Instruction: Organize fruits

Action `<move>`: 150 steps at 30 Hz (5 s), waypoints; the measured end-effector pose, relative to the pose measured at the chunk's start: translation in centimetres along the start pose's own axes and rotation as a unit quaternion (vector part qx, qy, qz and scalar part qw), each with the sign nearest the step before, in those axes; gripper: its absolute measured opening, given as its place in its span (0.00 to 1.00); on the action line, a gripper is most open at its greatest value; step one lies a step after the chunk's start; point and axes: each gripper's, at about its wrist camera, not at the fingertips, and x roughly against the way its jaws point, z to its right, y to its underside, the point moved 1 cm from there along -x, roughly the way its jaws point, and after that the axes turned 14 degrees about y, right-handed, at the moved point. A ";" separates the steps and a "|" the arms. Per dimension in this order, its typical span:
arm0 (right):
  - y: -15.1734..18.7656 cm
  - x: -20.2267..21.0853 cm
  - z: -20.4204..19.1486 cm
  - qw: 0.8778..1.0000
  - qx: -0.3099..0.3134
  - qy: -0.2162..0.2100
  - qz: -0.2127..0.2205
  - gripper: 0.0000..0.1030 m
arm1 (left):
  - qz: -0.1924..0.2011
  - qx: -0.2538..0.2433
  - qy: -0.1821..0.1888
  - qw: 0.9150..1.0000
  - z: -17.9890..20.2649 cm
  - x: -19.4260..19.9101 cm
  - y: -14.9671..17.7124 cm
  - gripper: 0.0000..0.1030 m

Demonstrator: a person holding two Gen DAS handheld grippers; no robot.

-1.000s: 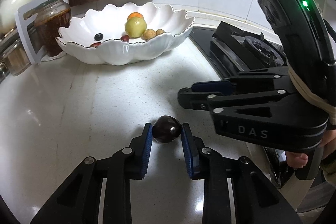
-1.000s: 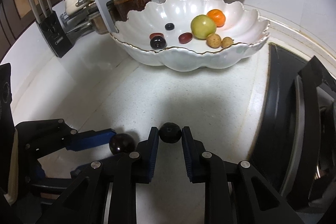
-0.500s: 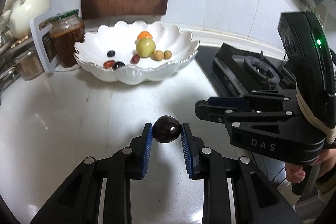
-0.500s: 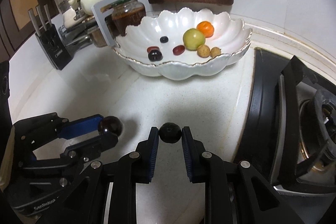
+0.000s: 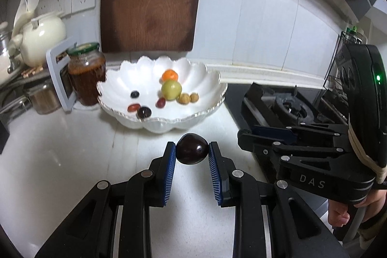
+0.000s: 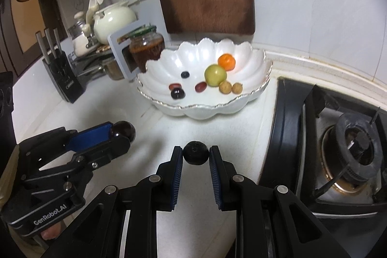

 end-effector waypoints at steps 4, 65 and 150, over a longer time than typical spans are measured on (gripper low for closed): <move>-0.7 0.9 0.2 1.000 -0.012 0.004 0.020 0.24 | 0.018 -0.005 -0.003 1.000 0.0 0.7 -1.0 0.27; -15.8 -7.5 1.0 0.994 -0.018 0.082 0.068 0.24 | 0.007 0.023 -0.069 0.997 -10.5 -8.5 -16.0 0.27; 7.7 24.1 -2.5 0.960 -0.078 0.202 0.178 0.84 | 0.123 -0.039 -0.154 0.980 9.6 20.0 4.2 1.00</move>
